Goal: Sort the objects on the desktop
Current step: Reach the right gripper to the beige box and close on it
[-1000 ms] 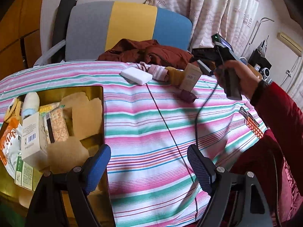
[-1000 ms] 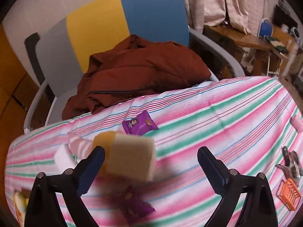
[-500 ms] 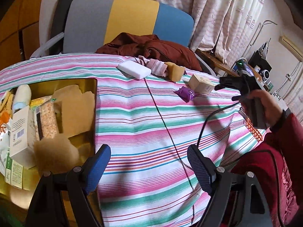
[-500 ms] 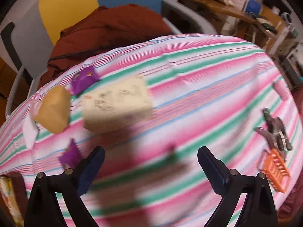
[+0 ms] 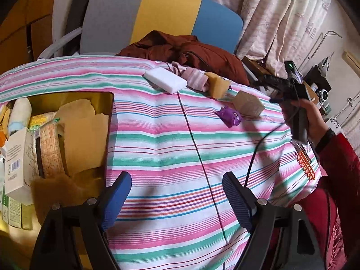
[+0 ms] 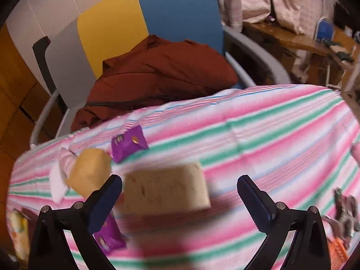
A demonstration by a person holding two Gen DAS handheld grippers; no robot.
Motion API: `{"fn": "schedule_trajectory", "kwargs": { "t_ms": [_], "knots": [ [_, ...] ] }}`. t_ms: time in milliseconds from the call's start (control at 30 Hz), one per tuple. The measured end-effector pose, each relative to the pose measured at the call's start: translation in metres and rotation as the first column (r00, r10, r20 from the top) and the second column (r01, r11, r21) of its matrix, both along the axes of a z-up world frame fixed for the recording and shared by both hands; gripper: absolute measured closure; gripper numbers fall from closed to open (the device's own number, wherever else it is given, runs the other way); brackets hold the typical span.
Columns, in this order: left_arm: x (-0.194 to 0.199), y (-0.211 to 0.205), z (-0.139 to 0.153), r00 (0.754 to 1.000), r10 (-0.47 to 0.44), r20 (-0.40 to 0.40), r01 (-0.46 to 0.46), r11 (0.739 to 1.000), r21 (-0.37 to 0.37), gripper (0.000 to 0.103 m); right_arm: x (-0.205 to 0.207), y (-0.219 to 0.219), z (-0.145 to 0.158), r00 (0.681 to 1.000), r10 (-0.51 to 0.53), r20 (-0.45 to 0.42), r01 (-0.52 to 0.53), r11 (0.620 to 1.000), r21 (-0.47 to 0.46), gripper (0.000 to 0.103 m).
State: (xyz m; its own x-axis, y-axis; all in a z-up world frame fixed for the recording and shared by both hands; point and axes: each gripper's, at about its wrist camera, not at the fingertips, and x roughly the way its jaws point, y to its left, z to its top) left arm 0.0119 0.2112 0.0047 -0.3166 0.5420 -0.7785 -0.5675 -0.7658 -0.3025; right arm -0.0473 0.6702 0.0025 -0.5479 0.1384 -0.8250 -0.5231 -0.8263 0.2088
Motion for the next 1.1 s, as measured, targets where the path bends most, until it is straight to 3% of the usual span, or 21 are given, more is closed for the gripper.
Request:
{"fn": "schedule_trajectory", "kwargs": {
  "t_ms": [67,200,267,367,433,500,567,600,700,767,833,900,1000,1100],
  "knots": [
    [0.002,0.003,-0.002,1.000,-0.012,0.000,0.012,1.000,-0.013,0.019,-0.014,0.004,-0.009,1.000,0.011,0.021,-0.011,1.000,-0.015,0.000],
    [0.001,0.007,-0.003,1.000,-0.026,0.001,0.026,1.000,-0.016,0.019,-0.032,0.009,-0.038,0.984,0.100,0.147,-0.085,0.991,-0.103,0.000],
    [-0.001,0.007,-0.001,1.000,-0.019,-0.008,0.019,1.000,-0.011,0.019,-0.022,0.007,-0.042,0.982,0.148,0.121,-0.120,0.970,-0.212,0.000],
    [-0.008,0.010,-0.004,1.000,-0.011,0.011,0.011,1.000,0.000,0.019,0.001,-0.006,-0.045,0.971,0.223,0.088,-0.174,0.908,-0.381,0.000],
    [-0.011,0.012,-0.006,1.000,-0.007,0.021,0.007,1.000,0.002,0.019,0.021,-0.021,-0.039,0.963,0.266,0.037,-0.224,0.872,-0.434,0.000],
    [-0.013,0.015,-0.008,0.999,-0.008,0.031,0.008,1.000,0.003,0.019,0.031,-0.030,-0.029,0.957,0.287,0.032,-0.253,0.889,-0.381,0.000],
    [-0.014,0.019,-0.010,0.999,-0.006,0.038,0.006,1.000,-0.005,0.019,0.032,-0.038,-0.014,0.956,0.285,0.065,-0.269,0.946,-0.182,0.000],
    [-0.014,0.020,-0.010,0.999,-0.009,0.043,0.009,1.000,-0.004,0.019,0.030,-0.041,-0.010,0.955,0.287,0.078,-0.280,0.955,-0.094,0.000],
    [-0.015,0.028,-0.008,0.999,-0.025,0.039,0.025,1.000,-0.004,0.019,0.013,-0.050,-0.004,0.937,0.333,0.104,-0.344,0.932,0.118,0.000],
    [-0.016,0.032,-0.007,0.998,-0.036,0.042,0.036,0.999,-0.006,0.019,0.001,-0.049,-0.010,0.931,0.354,0.088,-0.365,0.913,0.183,0.000],
    [-0.019,0.037,-0.005,0.999,-0.038,0.038,0.038,0.999,-0.001,0.019,-0.004,-0.042,-0.018,0.935,0.352,0.035,-0.352,0.914,0.202,0.000],
    [-0.023,0.042,-0.005,0.999,-0.030,0.031,0.030,1.000,-0.004,0.019,-0.006,-0.034,-0.030,0.930,0.362,0.064,-0.367,0.915,0.170,0.000],
    [-0.033,0.052,-0.007,0.999,-0.015,0.049,0.015,1.000,0.007,0.019,-0.002,-0.023,-0.032,0.930,0.366,0.024,-0.366,0.923,0.121,0.001],
    [-0.041,0.067,-0.009,0.998,-0.021,0.065,0.021,1.000,0.010,0.019,-0.002,-0.027,-0.031,0.911,0.413,0.001,-0.412,0.909,0.068,0.015]
  ]
}}
